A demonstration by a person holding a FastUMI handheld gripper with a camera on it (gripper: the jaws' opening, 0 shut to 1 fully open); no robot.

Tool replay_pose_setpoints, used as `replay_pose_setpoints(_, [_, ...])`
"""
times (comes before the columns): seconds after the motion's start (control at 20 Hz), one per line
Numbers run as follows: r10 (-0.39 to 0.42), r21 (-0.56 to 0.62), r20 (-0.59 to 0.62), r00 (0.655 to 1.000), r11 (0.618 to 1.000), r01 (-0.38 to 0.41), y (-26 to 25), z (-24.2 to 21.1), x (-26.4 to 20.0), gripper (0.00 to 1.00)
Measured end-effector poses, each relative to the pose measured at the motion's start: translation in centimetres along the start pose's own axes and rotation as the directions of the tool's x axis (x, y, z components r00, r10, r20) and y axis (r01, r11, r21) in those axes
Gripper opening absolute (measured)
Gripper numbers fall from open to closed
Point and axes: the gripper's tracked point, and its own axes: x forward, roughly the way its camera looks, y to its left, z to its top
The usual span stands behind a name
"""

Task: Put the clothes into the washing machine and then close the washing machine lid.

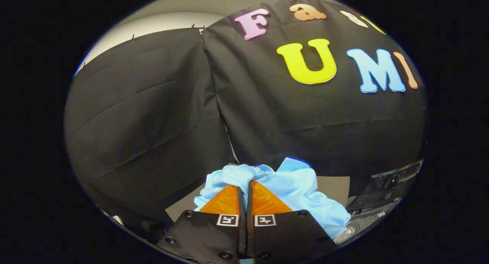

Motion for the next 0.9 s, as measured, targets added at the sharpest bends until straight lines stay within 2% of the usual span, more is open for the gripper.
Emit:
replay_pose_setpoints(0.6, [-0.051, 0.033, 0.158, 0.986, 0.998, 0.046, -5.1, 4.3, -8.7, 0.01])
replay_pose_setpoints(0.9, [-0.111, 0.058, 0.185, 0.977, 0.993, 0.102, -8.6, 4.7, -11.9, 0.01])
